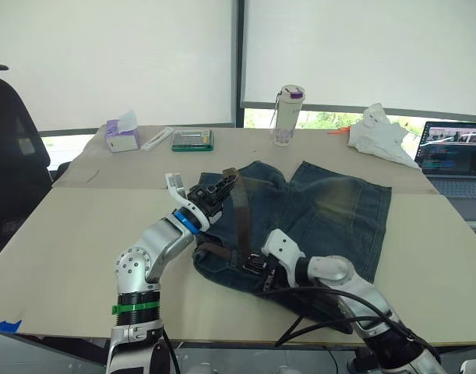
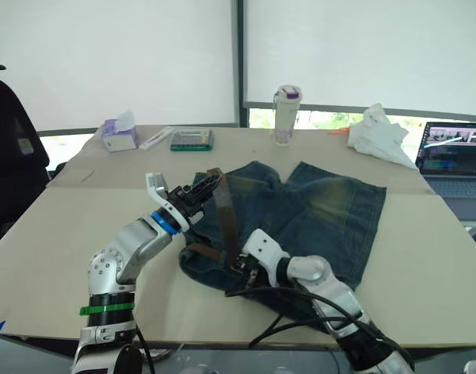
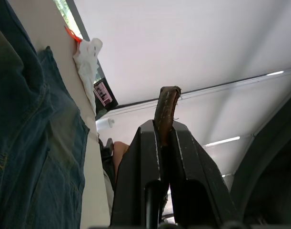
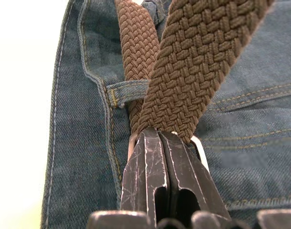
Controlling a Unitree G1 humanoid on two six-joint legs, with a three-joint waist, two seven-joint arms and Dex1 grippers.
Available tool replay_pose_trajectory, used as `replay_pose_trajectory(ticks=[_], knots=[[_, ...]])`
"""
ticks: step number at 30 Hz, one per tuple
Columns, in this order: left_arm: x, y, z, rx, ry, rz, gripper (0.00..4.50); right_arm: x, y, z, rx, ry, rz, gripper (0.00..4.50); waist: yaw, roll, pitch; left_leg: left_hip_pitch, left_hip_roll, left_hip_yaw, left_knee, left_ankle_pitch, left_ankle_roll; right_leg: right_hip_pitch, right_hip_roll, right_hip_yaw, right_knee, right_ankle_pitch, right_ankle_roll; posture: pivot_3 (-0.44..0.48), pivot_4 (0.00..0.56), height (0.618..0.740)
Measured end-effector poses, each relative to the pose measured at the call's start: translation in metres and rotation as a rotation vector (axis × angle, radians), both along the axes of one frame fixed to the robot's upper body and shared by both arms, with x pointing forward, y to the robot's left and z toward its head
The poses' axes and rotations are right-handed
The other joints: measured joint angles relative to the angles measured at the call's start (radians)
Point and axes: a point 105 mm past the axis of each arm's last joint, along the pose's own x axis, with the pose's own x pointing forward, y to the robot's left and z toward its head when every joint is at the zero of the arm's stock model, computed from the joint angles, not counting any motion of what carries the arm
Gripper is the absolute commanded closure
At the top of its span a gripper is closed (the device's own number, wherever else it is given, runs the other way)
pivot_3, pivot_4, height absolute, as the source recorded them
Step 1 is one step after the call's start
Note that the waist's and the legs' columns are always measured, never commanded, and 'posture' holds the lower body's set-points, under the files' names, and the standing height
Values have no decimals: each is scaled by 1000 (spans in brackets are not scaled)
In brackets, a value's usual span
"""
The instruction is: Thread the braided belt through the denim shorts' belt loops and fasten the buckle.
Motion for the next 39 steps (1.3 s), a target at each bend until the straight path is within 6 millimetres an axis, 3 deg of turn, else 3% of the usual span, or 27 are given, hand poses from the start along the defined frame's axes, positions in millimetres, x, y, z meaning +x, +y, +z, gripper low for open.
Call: replay_pose_trajectory(ticks=[4, 12, 25, 39], knots=[[3, 7, -9, 46, 17, 41, 4500, -11, -5, 5, 153, 36, -36, 4471, 3, 0, 0, -4, 0, -2, 0, 0, 0, -1, -1, -2, -4, 0, 0, 0, 150, 740], [4, 11, -17, 78, 34, 63, 4500, -22, -9, 6, 280, 39, -108, 4471, 0, 3, 3, -6, 0, -3, 0, 0, -1, -3, -1, -2, -4, 0, 0, 0, 150, 740], [11, 28, -21, 59, 56, 128, 4500, 1, -17, 6, 186, -70, -193, 4471, -1, 4, 4, -6, 0, -3, 0, 0, -1, -3, 0, -3, -4, 0, -1, 0, 150, 740], [23, 48, -36, 72, 105, 214, 4500, 0, -8, 4, 138, -100, -90, 4471, -4, 4, 4, -5, 1, -3, 0, 0, -1, -2, 0, -3, -4, 0, -1, 0, 150, 740]])
